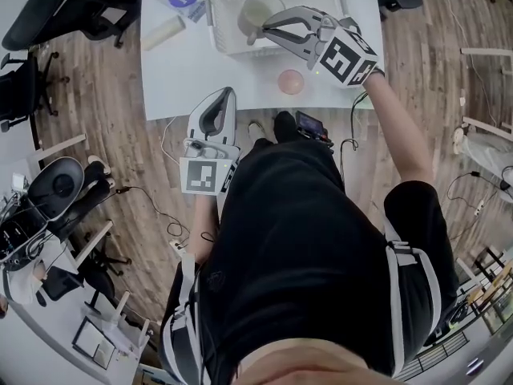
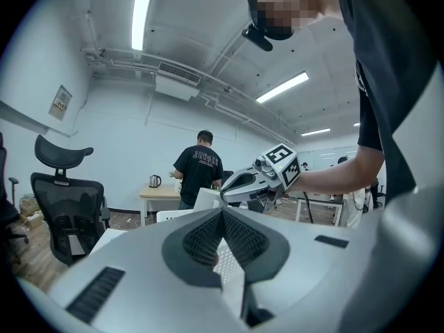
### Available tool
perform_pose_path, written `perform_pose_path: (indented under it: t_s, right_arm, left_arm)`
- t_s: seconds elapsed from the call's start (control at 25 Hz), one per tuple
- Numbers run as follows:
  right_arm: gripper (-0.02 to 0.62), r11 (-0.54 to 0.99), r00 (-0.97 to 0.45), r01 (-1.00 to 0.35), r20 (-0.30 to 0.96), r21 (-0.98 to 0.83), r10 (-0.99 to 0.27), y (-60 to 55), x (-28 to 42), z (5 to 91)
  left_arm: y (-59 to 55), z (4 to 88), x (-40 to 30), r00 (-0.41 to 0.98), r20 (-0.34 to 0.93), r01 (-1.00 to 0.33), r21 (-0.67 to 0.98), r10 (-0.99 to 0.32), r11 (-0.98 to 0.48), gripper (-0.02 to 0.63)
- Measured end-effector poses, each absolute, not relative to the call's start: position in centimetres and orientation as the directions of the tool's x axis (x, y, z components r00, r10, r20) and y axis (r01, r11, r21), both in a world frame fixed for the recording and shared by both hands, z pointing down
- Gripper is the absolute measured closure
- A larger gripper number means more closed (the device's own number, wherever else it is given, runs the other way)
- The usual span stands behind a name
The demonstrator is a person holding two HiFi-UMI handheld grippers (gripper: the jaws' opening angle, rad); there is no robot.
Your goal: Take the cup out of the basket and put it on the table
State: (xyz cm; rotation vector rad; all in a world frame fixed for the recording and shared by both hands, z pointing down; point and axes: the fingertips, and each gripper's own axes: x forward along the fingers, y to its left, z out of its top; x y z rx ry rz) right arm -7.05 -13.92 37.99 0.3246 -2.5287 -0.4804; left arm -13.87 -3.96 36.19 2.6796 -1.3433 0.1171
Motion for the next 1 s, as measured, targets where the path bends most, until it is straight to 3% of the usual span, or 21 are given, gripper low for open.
perform_pose_path:
  t_s: [1.0]
  right_arm:
    - [0.568, 0.841, -0.798, -0.331, 0.349, 0.428, -0.491, 2.2, -6.3, 31.8]
  left_arm:
    - [2.5, 36.3, -12.8, 0.753, 0.086, -0.658, 0.126, -0.652, -0.743, 0.587]
